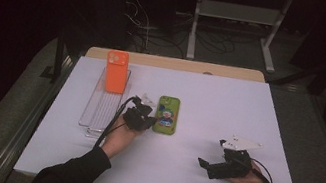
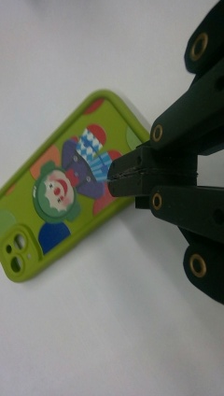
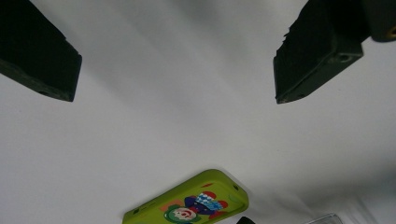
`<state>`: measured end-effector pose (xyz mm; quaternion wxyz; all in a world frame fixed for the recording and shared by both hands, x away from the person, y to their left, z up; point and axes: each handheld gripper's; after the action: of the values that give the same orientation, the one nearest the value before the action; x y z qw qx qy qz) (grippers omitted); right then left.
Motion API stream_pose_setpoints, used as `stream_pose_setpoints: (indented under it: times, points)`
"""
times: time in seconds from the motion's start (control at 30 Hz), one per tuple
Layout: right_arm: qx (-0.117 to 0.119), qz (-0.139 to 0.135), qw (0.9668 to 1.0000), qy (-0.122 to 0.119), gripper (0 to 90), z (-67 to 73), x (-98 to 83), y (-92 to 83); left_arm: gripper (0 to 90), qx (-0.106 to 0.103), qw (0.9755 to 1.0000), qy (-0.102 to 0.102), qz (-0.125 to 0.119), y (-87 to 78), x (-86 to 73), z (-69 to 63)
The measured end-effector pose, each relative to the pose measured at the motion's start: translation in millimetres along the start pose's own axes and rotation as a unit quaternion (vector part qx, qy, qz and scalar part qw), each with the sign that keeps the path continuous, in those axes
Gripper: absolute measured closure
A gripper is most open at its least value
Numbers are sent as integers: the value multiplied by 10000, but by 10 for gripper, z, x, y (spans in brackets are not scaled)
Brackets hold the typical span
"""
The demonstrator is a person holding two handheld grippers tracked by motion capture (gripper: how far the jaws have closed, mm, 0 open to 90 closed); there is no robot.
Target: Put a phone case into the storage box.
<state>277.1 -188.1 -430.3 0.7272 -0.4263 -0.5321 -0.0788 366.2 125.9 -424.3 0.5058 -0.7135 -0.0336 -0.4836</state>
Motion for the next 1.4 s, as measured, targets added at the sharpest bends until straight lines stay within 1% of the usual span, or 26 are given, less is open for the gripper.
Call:
stream_pose_setpoints:
  times: [0.1, 0.2, 0.23, 0.27, 0.3, 0.37, 0.4, 0.6, 0.67, 0.7, 0.77, 0.87, 0.9, 0.93, 0.97, 1.03, 1.1, 1.17, 1.2, 1.23, 1.27, 1.33, 1.37, 1.4]
  points:
    - [-1, 14, 10000, -12, 4, -2, -1, -2, 897, 64, 9999, -20, 83, 23, -20, 14]
    - [-4, 27, 10000, -2, 4, -3, -1, -3, 897, 141, 9998, 8, 145, 40, -30, 17]
    - [7, 10, 10000, 39, 4, 3, 0, -2, 897, 139, 9998, 8, 146, 41, -28, 16]
    - [1, 44, 10000, 33, 4, 2, -2, -5, 897, 117, 9998, -18, 156, 47, -29, 13]
    - [-1, 28, 10000, 13, 4, 0, -1, -4, 897, 126, 9998, 11, 163, 52, -32, 11]
    - [2, 30, 10000, 7, 4, -1, -1, -4, 896, 71, 9999, 5, 147, 62, -36, -7]
    - [-6, 27, 10000, 6, 4, -2, -1, -4, 897, 34, 9999, -31, 143, 70, -37, -17]
    - [-7, 38, 10000, 19, 4, 0, -3, -6, 896, -187, 9997, -8, 124, 136, 9, -96]
    - [-14, 29, 10000, 8, 4, -2, -3, -9, 896, -217, 9997, -34, 73, 171, 31, -140]
    - [-8, 41, 10000, 34, 4, 1, -3, -10, 896, -248, 9997, 27, 84, 186, 45, -152]
    - [-8, 49, 10000, 17, 4, 0, -6, -13, 896, -282, 9996, 50, 70, 218, 69, -186]
    - [-14, 37, 10000, 0, 4, -2, -8, -15, 894, -339, 9994, 87, 42, 234, 80, -204]
    - [-18, 29, 10000, -15, 4, -4, -8, -15, 889, -358, 9993, 42, 12, 234, 78, -213]
    - [-17, 30, 10000, -16, 4, -6, -9, -16, 877, -384, 9992, 59, -6, 223, 80, -211]
    - [-16, 30, 10000, -15, 4, -6, -10, -17, 864, -404, 9992, 24, -53, 216, 80, -213]
    - [-19, 16, 10000, -32, 4, -9, -8, -20, 835, -488, 9986, 169, -123, 166, 94, -179]
    - [-25, 19, 10000, -38, 4, -10, -7, -21, 792, -636, 9975, 200, -216, 95, 97, -173]
    - [-32, -4, 10000, -62, 4, -16, -7, -18, 727, -740, 9965, 262, -278, 34, 86, -171]
    - [-29, 13, 10000, -31, 4, -12, -7, -18, 690, -882, 9952, 275, -318, -3, 70, -170]
    - [-20, 24, 10000, -17, 4, -11, -9, -16, 648, -933, 9946, 325, -309, -31, 62, -167]
    - [-19, 28, 10000, -19, 4, -10, -9, -15, 631, -1024, 9935, 344, -363, -67, 40, -165]
    - [-32, 26, 10000, -15, 4, -9, -10, -13, 553, -1222, 9908, 430, -379, -127, 1, -167]
    - [-39, 12, 10000, -2, 4, -10, -9, -13, 506, -1280, 9900, 428, -409, -146, -13, -171]
    - [-40, 6, 10000, 18, 4, -10, -9, -13, 470, -1371, 9886, 429, -453, -165, -32, -176]
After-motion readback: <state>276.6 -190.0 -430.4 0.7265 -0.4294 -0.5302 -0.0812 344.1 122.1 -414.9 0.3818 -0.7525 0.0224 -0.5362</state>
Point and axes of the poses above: each handheld gripper's, and its own axes: y roughly forward along the jaws, x roughly out of its top, z roughly to its left, and after that the axes turned 5 degrees about -z, right-handed
